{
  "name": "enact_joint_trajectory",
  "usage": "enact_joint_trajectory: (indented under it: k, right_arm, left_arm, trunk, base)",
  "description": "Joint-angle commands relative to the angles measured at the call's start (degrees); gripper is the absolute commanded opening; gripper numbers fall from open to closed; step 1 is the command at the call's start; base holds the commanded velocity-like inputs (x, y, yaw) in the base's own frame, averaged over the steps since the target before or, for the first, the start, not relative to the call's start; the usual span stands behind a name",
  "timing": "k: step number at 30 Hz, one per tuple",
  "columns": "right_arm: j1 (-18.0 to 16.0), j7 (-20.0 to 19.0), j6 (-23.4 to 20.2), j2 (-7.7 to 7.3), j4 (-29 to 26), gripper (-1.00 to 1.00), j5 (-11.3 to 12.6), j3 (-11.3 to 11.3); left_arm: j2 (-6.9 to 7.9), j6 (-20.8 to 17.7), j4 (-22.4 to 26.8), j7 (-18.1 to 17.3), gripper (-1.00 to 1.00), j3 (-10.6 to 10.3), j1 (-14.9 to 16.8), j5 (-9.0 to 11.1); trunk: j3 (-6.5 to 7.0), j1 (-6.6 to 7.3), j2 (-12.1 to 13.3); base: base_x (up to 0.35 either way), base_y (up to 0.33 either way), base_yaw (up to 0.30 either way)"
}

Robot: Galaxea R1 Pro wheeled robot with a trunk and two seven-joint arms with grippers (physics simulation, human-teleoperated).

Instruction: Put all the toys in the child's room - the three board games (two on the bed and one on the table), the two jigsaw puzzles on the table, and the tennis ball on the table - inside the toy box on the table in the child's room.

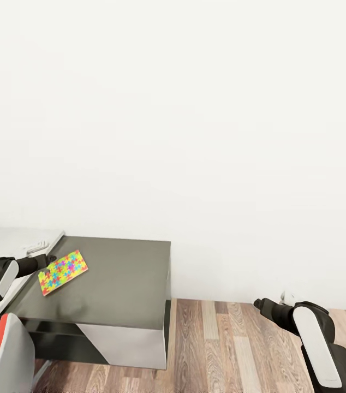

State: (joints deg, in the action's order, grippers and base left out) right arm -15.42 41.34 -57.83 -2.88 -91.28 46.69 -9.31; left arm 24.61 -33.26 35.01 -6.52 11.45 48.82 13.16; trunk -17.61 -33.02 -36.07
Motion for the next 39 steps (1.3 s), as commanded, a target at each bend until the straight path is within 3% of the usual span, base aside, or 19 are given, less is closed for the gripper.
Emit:
enact_joint_trajectory:
  k: [1, 39]
  right_arm:
    - [-0.1, 0.6, -0.2, -0.02, -0.1, 1.0, 0.6, 0.0]
    - [-0.1, 0.6, -0.2, 0.16, 0.1, 1.0, 0.7, 0.1]
  left_arm:
    - [-0.04, -0.2, 0.0, -0.1, 1.0, 0.2, 0.0, 0.0]
    - [-0.09, 0.7, 0.0, 0.1, 1.0, 0.2, 0.0, 0.1]
  trunk:
    - [-0.18, -0.01, -0.1]
    - [-3.76, -0.01, -0.1]
  base:
    - [0.0, 0.0, 0.0]
    - [0.06, 0.014, 0.0]
